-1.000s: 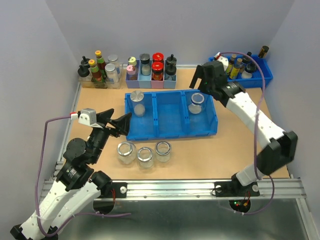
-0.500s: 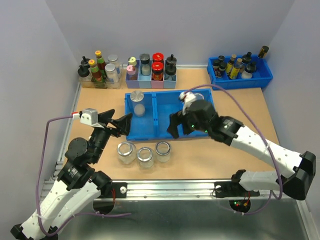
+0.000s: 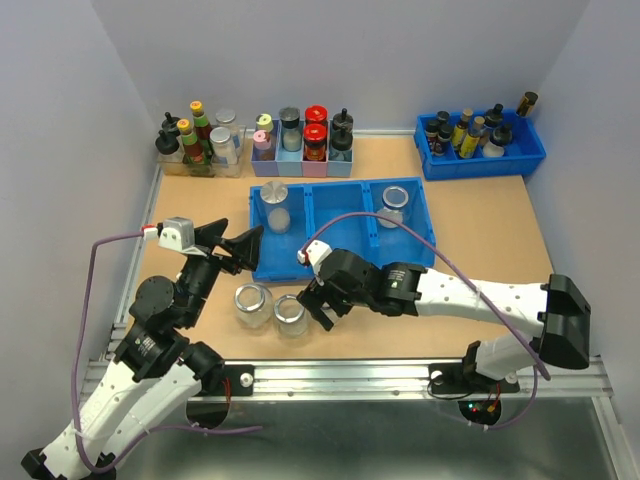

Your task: Organize the condiment bottles

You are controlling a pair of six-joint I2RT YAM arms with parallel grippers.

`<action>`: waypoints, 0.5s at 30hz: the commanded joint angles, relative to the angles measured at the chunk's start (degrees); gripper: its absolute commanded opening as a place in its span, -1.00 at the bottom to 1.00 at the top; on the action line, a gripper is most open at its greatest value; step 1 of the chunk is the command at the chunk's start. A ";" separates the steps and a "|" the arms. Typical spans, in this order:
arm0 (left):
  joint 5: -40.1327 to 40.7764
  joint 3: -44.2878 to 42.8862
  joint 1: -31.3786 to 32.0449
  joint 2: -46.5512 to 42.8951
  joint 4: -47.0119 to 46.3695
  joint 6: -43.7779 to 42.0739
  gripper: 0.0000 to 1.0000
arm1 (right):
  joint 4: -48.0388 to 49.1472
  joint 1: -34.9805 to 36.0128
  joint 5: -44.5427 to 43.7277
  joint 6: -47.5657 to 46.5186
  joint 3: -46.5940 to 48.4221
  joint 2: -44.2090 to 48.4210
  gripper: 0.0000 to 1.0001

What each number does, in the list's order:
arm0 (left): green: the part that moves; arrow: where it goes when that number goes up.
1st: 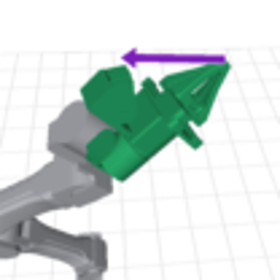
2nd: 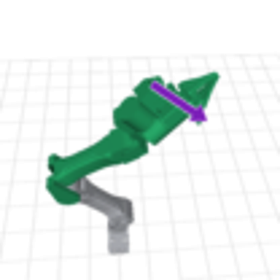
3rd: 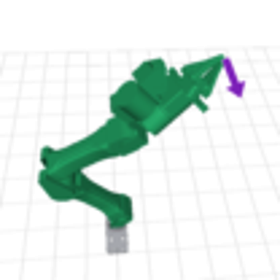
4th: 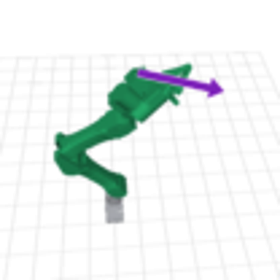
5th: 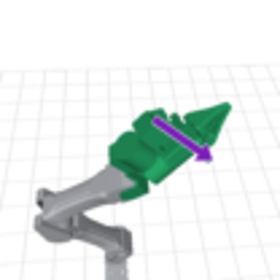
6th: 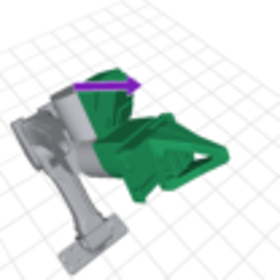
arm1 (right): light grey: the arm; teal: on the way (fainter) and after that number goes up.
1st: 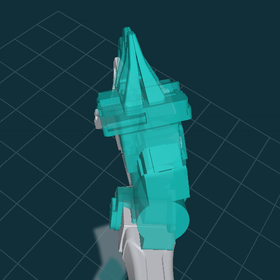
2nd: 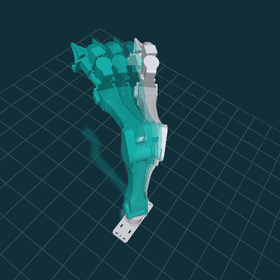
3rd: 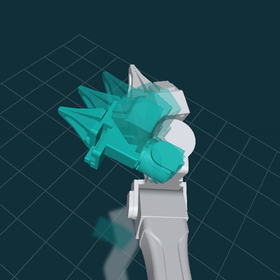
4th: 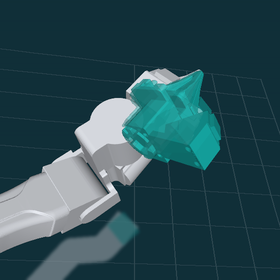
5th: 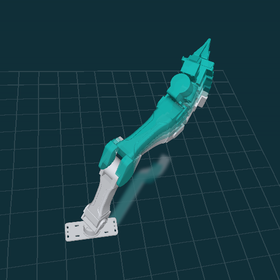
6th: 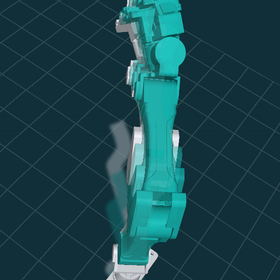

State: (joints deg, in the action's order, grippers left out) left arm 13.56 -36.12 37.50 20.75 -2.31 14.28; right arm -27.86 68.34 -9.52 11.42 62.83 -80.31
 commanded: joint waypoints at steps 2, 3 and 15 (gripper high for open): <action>0.32 0.35 0.12 -0.10 -2.62 -0.04 0.97 | 0.43 0.66 -4.89 -3.68 0.01 -1.94 1.00; 0.32 0.26 0.12 -0.01 -2.70 0.04 0.97 | 0.43 0.66 -5.24 -3.95 0.10 -2.39 1.00; 0.32 0.52 0.12 -0.18 -2.79 0.13 0.97 | 0.70 0.57 -7.71 -6.59 1.24 -7.49 1.00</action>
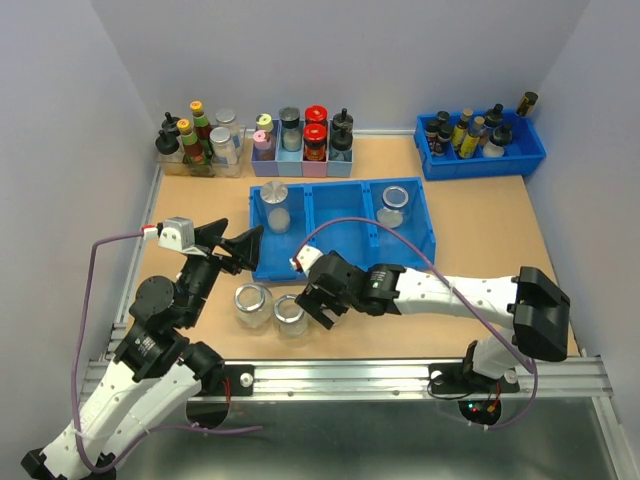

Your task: Organize the condiment bottles

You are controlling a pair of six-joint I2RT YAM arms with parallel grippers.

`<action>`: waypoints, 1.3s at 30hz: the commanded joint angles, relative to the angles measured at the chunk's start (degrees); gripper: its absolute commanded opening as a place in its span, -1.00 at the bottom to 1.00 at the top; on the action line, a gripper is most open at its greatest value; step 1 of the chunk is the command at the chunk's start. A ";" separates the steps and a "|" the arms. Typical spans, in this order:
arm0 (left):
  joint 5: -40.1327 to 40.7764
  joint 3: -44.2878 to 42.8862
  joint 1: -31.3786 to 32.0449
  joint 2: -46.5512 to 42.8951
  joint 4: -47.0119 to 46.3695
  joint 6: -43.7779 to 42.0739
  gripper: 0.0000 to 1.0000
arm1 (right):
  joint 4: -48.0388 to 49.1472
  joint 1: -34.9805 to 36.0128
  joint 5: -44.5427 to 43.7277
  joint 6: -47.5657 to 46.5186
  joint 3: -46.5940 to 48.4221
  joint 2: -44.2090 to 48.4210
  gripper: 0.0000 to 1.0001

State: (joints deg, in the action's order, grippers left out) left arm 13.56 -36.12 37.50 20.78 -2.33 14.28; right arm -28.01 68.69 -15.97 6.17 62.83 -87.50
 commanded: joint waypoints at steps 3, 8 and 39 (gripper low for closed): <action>0.41 0.61 0.12 -0.73 -2.59 0.31 0.97 | 1.73 0.22 0.23 -1.16 1.51 -0.56 0.92; 0.94 0.61 0.12 -1.35 -2.16 0.57 0.97 | 1.91 0.05 2.25 -0.03 1.77 -2.32 0.70; 0.50 0.79 0.12 -0.56 -2.42 1.01 0.97 | -18.47 -0.22 -21.90 29.92 2.29 21.93 -0.99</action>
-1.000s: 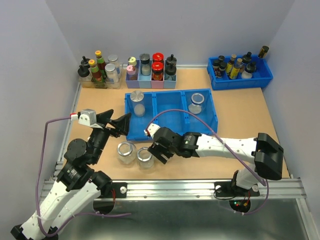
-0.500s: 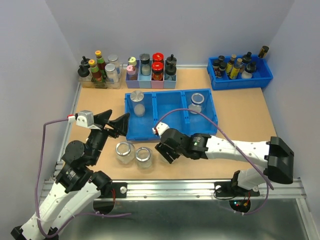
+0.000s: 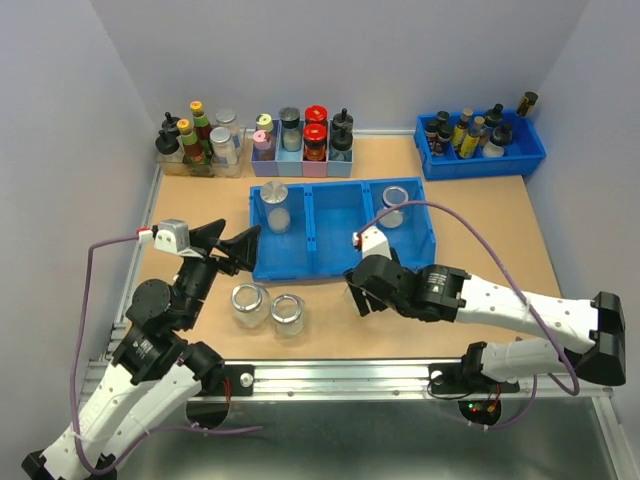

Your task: Organize the condiment bottles

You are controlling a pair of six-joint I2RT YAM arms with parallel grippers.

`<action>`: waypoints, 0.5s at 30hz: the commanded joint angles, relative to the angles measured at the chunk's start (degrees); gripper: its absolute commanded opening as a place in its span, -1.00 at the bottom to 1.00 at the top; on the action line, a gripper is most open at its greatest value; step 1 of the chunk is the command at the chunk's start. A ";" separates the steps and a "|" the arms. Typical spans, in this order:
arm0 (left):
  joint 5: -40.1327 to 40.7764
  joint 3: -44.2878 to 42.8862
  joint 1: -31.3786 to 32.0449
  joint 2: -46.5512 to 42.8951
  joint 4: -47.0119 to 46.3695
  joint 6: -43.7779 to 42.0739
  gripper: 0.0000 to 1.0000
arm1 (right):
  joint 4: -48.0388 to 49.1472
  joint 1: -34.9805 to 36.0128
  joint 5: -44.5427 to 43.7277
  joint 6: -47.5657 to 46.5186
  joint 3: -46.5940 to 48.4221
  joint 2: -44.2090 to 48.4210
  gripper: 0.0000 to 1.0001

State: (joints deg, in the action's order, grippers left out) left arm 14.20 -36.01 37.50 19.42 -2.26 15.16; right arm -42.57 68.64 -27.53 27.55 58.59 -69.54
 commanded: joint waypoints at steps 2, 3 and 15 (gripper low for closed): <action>-0.05 0.68 0.12 0.97 -2.57 -0.13 0.97 | -5.59 -0.35 -13.15 10.15 8.46 5.02 -0.99; -0.05 0.59 0.12 1.06 -2.57 -0.39 0.97 | -7.16 -0.79 -14.03 11.72 8.99 5.37 -0.99; -0.40 0.59 0.12 2.29 -2.83 -0.13 0.97 | -5.18 -14.22 -22.40 10.26 10.14 6.17 -0.99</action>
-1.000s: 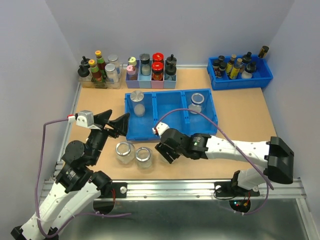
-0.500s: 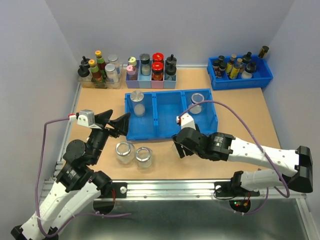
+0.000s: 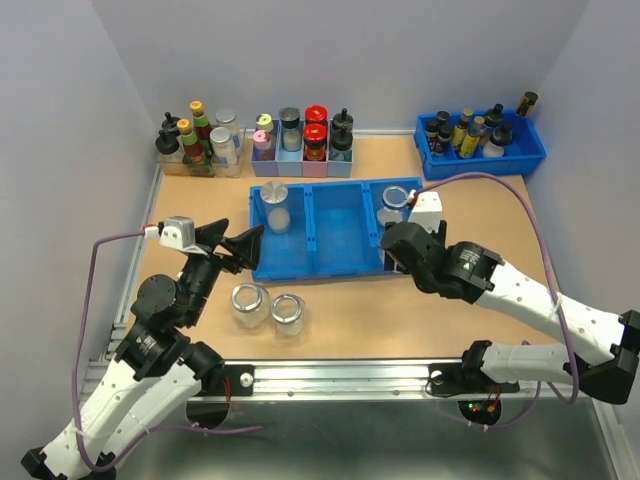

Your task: Organize the condiment bottles

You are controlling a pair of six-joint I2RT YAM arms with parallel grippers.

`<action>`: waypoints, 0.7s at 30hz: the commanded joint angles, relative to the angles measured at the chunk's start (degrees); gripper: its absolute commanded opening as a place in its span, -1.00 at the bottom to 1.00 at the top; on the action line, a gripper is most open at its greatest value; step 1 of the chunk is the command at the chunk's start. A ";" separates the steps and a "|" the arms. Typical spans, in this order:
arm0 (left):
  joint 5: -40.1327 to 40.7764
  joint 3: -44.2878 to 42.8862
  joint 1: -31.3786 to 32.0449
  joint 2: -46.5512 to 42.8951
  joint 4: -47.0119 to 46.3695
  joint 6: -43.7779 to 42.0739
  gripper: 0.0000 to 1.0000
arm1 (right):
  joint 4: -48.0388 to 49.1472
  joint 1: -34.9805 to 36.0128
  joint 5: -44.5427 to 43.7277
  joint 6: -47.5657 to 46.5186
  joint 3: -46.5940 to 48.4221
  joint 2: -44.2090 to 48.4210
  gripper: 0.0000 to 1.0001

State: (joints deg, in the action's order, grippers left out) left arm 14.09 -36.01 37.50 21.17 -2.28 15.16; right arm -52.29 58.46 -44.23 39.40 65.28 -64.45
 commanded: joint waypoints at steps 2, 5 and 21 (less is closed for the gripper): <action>-0.46 0.50 0.12 0.80 -2.81 0.05 0.97 | 10.33 -7.20 -0.11 -4.84 2.49 1.51 -0.99; -0.64 0.59 0.12 0.89 -2.81 0.13 0.97 | 13.61 -12.83 5.53 -8.71 1.96 0.11 -0.99; -0.29 0.77 0.12 -1.13 -2.37 -0.22 0.97 | 21.62 -22.59 15.39 -12.59 1.61 -11.75 -0.99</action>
State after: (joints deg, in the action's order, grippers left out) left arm 13.89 -35.99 37.50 20.73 -2.28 15.29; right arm -36.32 36.91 -29.47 27.35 65.25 -76.27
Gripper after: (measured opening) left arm 0.985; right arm 0.724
